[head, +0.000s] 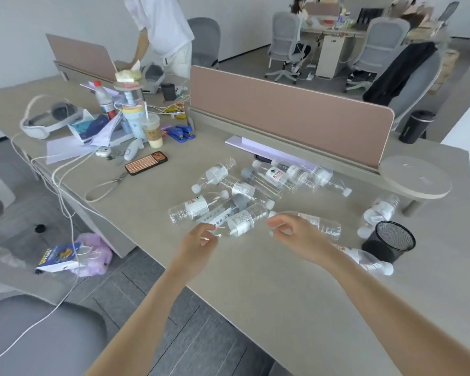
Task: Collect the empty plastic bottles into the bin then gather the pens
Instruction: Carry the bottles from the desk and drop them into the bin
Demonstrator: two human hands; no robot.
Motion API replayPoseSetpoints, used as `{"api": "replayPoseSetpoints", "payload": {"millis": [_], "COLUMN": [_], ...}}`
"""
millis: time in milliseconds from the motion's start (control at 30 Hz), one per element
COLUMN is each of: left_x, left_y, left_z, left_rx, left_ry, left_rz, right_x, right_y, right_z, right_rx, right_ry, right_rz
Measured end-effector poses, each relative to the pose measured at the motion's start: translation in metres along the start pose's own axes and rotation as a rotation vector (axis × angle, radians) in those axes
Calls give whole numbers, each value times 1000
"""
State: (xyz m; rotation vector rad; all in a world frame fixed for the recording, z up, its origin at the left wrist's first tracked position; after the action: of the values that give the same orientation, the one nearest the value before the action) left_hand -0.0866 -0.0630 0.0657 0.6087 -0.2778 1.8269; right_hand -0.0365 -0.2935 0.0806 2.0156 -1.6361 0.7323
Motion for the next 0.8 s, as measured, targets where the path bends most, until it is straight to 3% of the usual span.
{"api": "replayPoseSetpoints", "payload": {"millis": [233,500,600,700,800], "left_x": [9,20,25,30,35], "left_y": [-52,-146,-176,-200,-219], "left_z": [-32,-47,-51,-54,-58], "left_rx": [44,8,-2,-48,-65], "left_ry": [-54,-94,-118,-147,-156], "left_rz": [-86,-308,-360,-402,-439], "right_x": [-57,-120,-138,-148,-157], "right_y": [-56,-118,-135,-146,-149], "right_z": [15,20,24,23,38], "right_rx": [14,8,-1,121,231], "right_ry": [193,695,861,1015,1117], "right_rz": [-60,-75,-160,-192,-107]}}
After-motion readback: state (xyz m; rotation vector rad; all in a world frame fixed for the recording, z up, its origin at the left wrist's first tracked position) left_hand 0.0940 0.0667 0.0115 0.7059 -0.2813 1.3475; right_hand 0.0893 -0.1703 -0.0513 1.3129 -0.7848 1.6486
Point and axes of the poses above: each hand's wrist, its own y-axis away from the middle knuckle, its own x-axis out of the back of the hand, z = x × y, the point moved 1 cm from there along -y, towards the middle knuckle, and after that the axes turned 10 degrees about z, right-handed, at the moved point
